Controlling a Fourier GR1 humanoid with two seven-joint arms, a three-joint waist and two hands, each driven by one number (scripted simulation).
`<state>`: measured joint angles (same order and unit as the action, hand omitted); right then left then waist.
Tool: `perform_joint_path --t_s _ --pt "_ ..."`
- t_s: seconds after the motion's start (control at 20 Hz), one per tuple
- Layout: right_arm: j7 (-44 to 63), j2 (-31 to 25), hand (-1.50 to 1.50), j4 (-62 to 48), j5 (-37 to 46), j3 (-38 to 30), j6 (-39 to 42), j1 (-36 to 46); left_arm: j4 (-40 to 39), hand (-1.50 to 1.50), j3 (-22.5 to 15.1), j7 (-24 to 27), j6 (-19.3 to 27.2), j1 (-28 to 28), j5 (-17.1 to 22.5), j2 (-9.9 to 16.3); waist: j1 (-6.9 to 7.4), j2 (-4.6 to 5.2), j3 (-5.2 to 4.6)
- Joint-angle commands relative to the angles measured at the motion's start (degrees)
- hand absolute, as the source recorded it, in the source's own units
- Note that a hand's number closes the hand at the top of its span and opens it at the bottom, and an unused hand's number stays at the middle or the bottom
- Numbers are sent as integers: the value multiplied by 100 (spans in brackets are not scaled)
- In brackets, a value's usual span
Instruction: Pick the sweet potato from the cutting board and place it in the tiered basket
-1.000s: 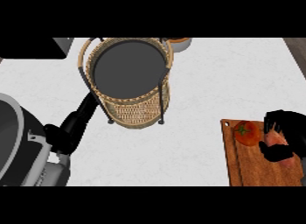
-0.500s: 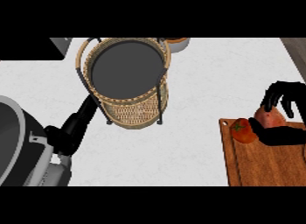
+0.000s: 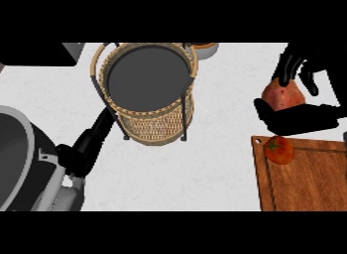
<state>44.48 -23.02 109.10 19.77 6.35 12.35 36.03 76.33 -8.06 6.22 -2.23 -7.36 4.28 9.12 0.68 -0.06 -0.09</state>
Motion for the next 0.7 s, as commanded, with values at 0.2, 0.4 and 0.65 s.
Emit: perform_joint_path --t_s 0.2,0.4,0.65 --pt "1128 997 150 -1773 311 288 -61 2325 173 0 -263 -36 63 240 -209 -234 102 9 1" --pt "602 1530 150 -2949 604 313 -470 2892 12 0 46 -158 -125 -117 -47 -44 65 29 2" --pt "-166 1899 150 -4368 815 328 -739 3211 119 0 131 -165 -255 -67 -4 71 110 47 4"
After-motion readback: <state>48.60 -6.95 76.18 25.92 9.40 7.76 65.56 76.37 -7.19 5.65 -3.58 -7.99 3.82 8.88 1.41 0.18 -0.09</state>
